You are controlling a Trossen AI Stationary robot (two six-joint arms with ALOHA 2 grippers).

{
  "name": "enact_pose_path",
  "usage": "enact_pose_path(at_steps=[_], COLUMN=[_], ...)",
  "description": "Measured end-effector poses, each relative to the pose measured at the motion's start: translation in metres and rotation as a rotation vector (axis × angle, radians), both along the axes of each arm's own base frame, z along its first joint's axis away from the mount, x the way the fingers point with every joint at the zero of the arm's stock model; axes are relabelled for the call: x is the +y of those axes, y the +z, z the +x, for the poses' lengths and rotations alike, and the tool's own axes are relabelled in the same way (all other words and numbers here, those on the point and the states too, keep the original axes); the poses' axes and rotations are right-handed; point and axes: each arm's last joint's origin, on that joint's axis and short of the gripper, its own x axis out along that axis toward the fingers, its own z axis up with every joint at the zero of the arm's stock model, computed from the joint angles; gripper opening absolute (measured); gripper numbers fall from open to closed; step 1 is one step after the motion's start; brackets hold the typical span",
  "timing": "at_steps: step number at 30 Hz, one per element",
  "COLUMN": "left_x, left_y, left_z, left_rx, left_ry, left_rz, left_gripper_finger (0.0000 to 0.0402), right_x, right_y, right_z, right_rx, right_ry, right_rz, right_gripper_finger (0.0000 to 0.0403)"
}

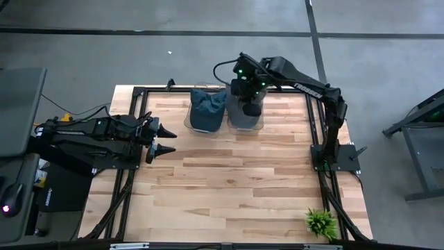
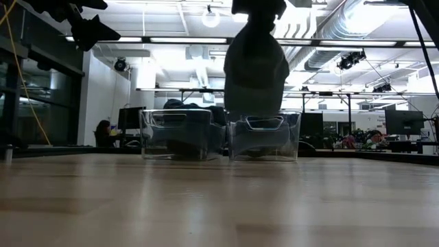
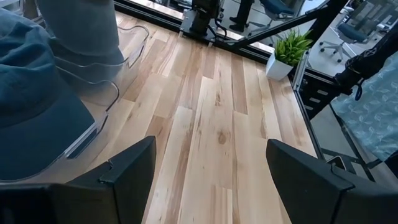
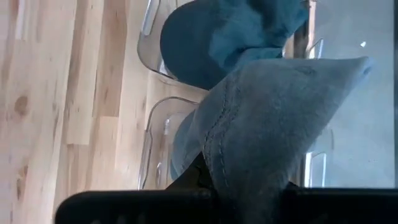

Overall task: Pick & Place hat
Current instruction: Put the gray cap into the right transparent bin

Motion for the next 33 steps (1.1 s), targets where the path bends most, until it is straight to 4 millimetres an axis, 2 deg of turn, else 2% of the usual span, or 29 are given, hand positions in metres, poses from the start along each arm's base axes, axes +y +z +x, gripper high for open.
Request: enact_pose_path(at_steps=[10, 16, 21, 28, 33], left_x=[0.000, 0.000, 0.000, 0.000, 0.000], left_y=[0.000, 0.000, -0.002, -0.002, -0.002], left_z=[0.000, 0.000, -0.001, -0.001, -0.001], left_rx=[0.000, 0.005, 0.024, 0.023, 0.023], left_ry=[0.003, 0.007, 0.009, 0.011, 0.011], left_rz=[-0.008, -0.018, -0.023, -0.027, -0.027], left_gripper_finger=[0.0286, 0.0286, 0.0286, 0.0286, 0.0286], right_x=[-0.009, -0.018, -0.026, -0.028, -0.032], right_y=[-0.035, -0.049, -0.060, -0.090, -0.102], right_z=[0.003, 0.001, 0.003, 0.004, 0.005], right_rx=[0.076, 0.095, 0.064, 0.086, 0.079], right_ry=[-0.005, -0.018, -0.030, -0.033, -0.046], right_rz=[0.039, 0.046, 0.059, 0.087, 0.071], right_gripper_finger=[0.0000, 0.0000, 0.0000, 0.0000, 0.0000])
